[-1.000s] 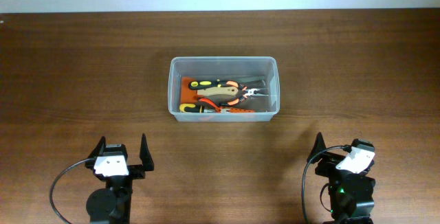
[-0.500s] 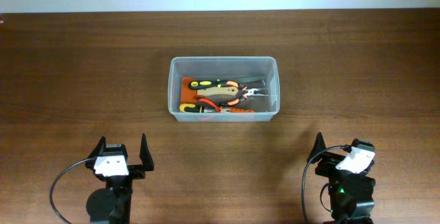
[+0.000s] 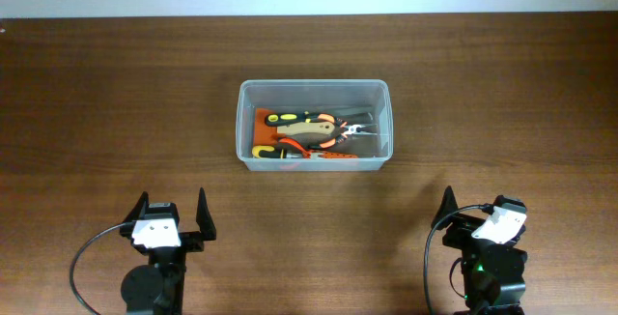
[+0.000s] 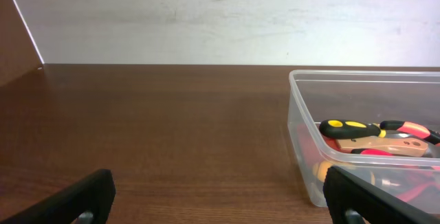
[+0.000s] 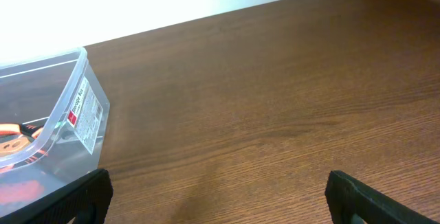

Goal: Pack container

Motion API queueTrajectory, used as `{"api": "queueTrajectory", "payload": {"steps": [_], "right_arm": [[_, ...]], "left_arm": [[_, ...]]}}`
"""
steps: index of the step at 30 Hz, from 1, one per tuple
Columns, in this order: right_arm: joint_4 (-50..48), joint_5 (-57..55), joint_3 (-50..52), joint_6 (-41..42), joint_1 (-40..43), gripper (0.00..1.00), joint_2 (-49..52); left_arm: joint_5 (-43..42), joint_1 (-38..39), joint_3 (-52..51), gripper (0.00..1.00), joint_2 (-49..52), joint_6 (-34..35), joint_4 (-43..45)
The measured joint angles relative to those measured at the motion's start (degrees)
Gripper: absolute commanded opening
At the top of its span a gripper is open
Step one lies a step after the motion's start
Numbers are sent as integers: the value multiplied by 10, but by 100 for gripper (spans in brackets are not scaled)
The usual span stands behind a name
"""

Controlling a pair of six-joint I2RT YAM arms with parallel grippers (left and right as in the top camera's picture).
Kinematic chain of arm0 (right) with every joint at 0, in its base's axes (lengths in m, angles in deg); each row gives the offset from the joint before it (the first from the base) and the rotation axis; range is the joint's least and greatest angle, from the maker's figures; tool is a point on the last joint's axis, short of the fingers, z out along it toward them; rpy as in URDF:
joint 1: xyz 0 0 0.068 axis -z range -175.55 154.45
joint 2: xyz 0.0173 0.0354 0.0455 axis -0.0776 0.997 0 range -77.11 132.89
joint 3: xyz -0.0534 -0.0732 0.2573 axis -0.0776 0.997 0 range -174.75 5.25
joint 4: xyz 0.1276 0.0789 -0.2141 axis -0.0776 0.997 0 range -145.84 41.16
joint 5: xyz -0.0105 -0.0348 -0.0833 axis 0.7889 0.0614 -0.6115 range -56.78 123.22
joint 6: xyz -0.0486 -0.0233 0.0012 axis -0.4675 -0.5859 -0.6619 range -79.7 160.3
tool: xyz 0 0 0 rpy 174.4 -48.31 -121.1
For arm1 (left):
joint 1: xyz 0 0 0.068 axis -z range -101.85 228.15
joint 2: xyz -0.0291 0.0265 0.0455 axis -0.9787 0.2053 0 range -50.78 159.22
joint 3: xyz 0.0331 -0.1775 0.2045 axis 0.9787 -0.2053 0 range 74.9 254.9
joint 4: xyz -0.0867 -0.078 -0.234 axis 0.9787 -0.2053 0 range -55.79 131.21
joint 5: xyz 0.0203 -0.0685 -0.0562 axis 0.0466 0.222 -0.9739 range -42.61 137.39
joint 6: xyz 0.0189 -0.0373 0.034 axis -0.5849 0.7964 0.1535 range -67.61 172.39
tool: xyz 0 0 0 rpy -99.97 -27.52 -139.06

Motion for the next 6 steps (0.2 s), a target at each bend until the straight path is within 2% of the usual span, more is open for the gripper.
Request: {"api": "queueTrajectory", "payload": {"steps": [6], "right_arm": [[0, 0, 0, 0, 0, 99, 0]], "left_arm": [[0, 0, 0, 99, 0, 0, 0]]}}
